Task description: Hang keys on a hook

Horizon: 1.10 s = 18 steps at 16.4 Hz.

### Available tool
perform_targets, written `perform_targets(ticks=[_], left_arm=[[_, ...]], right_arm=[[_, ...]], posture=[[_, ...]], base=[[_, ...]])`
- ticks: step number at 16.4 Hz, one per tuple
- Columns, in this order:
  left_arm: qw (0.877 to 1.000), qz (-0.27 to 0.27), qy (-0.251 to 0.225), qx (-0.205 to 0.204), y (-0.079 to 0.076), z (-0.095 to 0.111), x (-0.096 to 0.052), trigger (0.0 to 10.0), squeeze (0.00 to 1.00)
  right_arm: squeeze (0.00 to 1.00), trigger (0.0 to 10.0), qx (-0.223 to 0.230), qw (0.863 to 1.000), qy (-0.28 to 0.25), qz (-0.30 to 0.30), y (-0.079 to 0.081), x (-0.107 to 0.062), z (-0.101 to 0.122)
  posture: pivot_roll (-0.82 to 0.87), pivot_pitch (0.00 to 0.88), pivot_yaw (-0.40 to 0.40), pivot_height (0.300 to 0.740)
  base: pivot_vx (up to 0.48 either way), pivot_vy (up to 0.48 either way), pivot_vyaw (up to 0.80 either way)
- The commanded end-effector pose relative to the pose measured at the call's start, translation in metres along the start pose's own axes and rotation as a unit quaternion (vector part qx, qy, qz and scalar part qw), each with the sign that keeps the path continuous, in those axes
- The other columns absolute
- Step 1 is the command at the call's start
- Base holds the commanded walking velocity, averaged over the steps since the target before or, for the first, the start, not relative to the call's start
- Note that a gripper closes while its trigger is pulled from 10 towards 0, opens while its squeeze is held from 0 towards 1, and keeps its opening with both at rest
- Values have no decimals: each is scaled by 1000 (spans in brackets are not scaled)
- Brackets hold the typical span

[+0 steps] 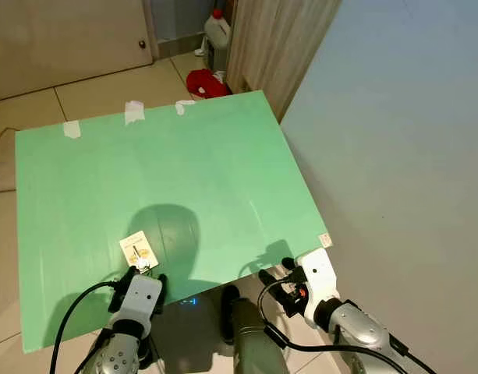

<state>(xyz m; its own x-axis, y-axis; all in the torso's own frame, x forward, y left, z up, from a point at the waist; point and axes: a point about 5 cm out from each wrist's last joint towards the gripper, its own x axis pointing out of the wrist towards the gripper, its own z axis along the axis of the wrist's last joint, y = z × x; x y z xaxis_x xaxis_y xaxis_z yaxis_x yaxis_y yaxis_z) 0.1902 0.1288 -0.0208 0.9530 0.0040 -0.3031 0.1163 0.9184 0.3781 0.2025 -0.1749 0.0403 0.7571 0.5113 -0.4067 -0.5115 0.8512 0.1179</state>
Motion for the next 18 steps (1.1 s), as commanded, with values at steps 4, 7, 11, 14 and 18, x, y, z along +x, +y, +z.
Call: perform_targets(ticks=[4, 7, 11, 14, 18], left_arm=[[999, -8, 36, 1, -10, -14, -11, 0, 0], [999, -9, 38, 6, -10, -15, -11, 0, 0], [999, -6, 35, 13, -9, -14, -10, 0, 0], [999, -5, 34, 18, -7, -13, -8, 0, 0], [999, -11, 33, 27, -6, -13, -5, 0, 0]], right_arm=[[0, 10000, 11, 1000, 22, -5, -1, -3, -11], [0, 10000, 11, 1000, 25, -4, -1, -4, -13], [0, 10000, 11, 1000, 25, -5, -2, -3, -12], [0, 10000, 12, 1000, 25, -5, -1, -3, -13], [0, 10000, 13, 1000, 25, -6, -1, -4, -12]], posture=[[-208, 334, -131, 740], [-208, 328, -133, 740], [-206, 328, -133, 740], [-209, 335, -133, 740], [-212, 339, -133, 740]], base=[[0, 0, 0], [0, 0, 0], [0, 0, 0], [0, 0, 0], [0, 0, 0]])
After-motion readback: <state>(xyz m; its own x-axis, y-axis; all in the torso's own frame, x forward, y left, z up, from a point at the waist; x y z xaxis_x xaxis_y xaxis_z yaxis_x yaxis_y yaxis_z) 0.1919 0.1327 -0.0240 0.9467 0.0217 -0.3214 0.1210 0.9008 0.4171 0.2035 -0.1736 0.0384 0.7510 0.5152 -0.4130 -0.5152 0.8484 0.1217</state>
